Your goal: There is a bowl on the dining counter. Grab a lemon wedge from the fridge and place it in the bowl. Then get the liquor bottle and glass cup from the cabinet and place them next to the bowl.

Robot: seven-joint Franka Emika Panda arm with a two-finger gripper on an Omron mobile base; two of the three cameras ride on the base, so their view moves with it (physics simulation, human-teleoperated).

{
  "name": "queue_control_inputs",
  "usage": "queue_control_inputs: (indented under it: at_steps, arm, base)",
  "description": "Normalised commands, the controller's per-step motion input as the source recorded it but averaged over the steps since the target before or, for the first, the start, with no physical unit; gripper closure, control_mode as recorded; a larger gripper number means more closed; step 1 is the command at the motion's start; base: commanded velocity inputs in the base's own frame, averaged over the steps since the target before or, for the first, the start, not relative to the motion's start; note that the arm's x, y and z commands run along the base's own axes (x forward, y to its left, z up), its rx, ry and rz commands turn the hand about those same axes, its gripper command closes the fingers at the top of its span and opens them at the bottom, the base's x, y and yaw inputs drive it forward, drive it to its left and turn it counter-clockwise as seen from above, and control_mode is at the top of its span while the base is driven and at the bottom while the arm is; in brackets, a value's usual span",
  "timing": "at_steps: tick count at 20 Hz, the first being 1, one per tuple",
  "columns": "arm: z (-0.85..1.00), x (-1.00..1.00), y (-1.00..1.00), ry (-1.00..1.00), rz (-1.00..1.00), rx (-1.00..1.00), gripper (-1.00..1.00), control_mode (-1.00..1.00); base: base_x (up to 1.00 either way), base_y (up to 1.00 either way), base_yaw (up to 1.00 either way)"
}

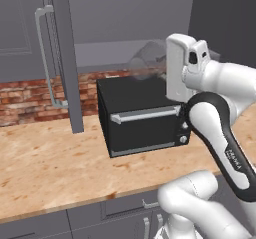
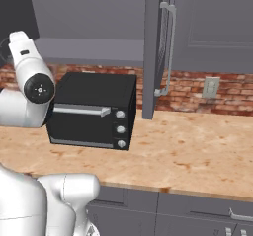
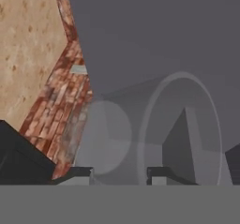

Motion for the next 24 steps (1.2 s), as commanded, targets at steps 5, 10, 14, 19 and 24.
queue_control_inputs:
  at_steps: [5, 10, 14, 19, 24]
  arm:
    - [0.00, -0.55, -0.17, 0.00, 0.00, 0.02, 1.00, -1.00]
    - [-0.22, -0.43, 0.01, 0.02, 0.00, 0.00, 1.00, -1.00]
    - [-0.23, -0.44, 0.03, 0.00, -0.01, 0.00, 1.00, 1.00]
    - [0.00, 0.00, 0.00, 0.00, 0.00, 0.00, 1.00, 1.00]
    - [0.00, 0.00, 0.00, 0.00, 0.00, 0.00, 1.00, 1.00]
  base:
    - [0.00, 0.00, 0.00]
    - [0.00, 0.00, 0.00]
    - [-0.21, 0.01, 0.00]
    - [-0.95, 0.16, 0.03]
    - [-0.96, 0.40, 0.21]
